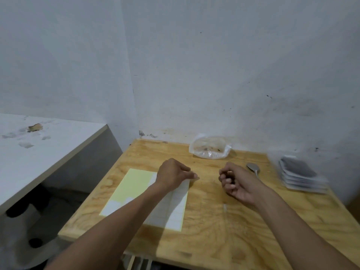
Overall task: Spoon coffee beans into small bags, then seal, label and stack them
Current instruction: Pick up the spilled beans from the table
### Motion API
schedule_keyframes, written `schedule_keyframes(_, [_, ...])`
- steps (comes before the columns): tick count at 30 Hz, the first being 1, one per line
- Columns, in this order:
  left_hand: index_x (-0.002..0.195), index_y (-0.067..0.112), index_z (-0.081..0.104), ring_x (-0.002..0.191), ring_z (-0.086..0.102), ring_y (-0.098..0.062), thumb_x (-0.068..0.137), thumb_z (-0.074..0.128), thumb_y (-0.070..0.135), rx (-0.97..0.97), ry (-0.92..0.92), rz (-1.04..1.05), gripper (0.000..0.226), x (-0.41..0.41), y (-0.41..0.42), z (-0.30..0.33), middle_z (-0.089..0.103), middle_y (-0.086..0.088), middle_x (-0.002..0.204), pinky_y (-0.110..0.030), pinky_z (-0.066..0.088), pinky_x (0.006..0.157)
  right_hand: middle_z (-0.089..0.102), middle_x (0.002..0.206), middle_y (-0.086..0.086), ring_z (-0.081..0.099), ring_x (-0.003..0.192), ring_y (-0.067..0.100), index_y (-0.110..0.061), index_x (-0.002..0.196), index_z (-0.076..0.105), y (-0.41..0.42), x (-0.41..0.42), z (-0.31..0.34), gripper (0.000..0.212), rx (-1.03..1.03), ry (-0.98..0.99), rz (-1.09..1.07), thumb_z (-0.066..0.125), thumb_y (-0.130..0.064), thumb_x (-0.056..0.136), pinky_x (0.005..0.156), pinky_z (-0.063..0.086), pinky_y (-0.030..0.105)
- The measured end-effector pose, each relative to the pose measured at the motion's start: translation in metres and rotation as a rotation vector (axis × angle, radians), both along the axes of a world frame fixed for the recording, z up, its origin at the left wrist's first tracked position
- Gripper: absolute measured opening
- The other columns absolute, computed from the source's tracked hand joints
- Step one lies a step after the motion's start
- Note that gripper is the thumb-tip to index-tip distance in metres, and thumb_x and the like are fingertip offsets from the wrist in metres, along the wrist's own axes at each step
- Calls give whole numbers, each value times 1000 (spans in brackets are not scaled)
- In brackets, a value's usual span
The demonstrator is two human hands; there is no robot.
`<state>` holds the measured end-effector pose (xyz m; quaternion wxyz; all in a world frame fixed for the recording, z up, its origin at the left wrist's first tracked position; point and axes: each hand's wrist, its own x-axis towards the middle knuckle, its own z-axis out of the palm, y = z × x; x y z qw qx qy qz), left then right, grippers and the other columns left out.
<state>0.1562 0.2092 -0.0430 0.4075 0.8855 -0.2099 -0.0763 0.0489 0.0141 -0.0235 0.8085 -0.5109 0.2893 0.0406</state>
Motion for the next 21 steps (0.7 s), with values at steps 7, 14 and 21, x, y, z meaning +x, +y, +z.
schedule_keyframes(7, [88, 24, 84, 90, 72, -10, 87, 77, 30, 101, -165, 25, 9, 10, -3, -12, 80, 6, 92, -31, 57, 77, 47, 58, 0, 31, 35, 5, -16, 72, 49, -42, -16, 9, 25, -95, -36, -130, 62, -20, 93, 28, 21, 15])
schedule_keyframes(14, [72, 4, 61, 48, 42, -16, 91, 64, 19, -313, 310, 116, 25, -5, -32, 4, 49, -4, 57, -26, 31, 49, 38, 50, -4, 25, 31, 5, -16, 71, 44, -88, -77, 21, 35, -264, 52, -238, 55, -24, 103, 28, 15, 15])
schedule_keyframes(21, [69, 15, 40, 37, 29, -14, 90, 31, 18, -757, 1101, -19, 23, -58, -94, 23, 39, -4, 55, -17, 20, 39, 40, 54, 1, 33, 44, 12, -9, 67, 65, -101, -164, 22, 33, -713, 138, -214, 82, -33, 83, 42, 26, 23])
